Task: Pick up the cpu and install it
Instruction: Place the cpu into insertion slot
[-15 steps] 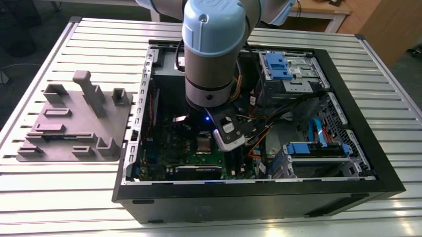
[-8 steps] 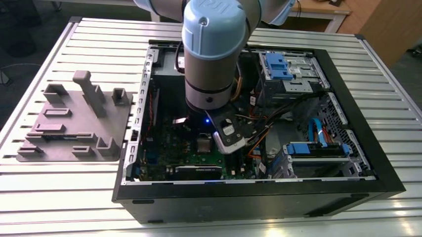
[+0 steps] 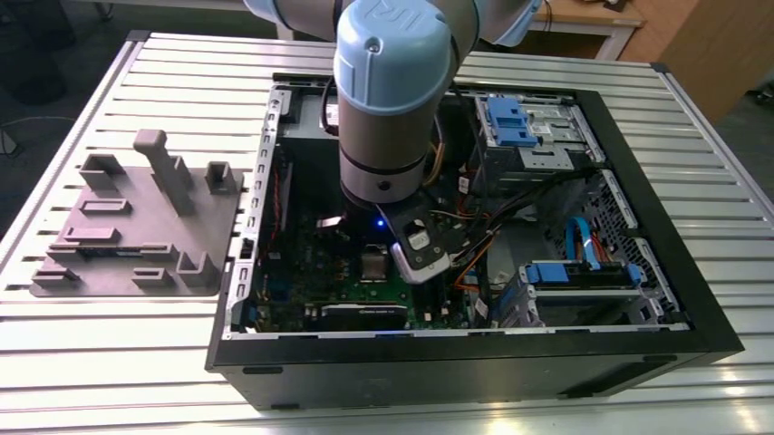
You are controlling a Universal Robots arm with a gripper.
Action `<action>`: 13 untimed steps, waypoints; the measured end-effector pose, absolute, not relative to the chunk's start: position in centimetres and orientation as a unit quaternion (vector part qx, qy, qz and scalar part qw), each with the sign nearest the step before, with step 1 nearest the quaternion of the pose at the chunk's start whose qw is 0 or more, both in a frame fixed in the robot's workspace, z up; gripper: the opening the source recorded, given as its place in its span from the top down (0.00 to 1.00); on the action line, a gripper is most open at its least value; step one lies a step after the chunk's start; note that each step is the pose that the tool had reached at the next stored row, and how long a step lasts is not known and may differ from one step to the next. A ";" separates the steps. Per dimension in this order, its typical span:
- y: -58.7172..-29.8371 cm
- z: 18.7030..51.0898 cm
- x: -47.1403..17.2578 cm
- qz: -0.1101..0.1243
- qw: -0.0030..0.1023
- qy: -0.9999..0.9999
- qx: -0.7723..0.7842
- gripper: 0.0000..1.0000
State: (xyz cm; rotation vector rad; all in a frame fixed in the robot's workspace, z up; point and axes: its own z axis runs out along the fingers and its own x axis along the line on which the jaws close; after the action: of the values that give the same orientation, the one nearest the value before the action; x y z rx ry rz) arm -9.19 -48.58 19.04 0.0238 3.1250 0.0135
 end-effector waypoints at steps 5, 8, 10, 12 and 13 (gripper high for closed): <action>-48.6 19.0 -9.2 0.002 0.008 1.000 0.008 0.54; -48.6 19.0 -9.2 0.001 0.008 1.000 0.008 0.54; -48.6 19.0 -9.2 0.001 0.008 1.000 0.008 0.54; -48.6 18.9 -9.2 0.001 0.008 1.000 0.008 0.54; -48.6 18.8 -9.2 0.000 0.008 1.000 0.008 0.54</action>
State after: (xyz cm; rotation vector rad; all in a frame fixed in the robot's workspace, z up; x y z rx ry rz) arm -9.20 -48.59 18.84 0.0238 3.1252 0.0015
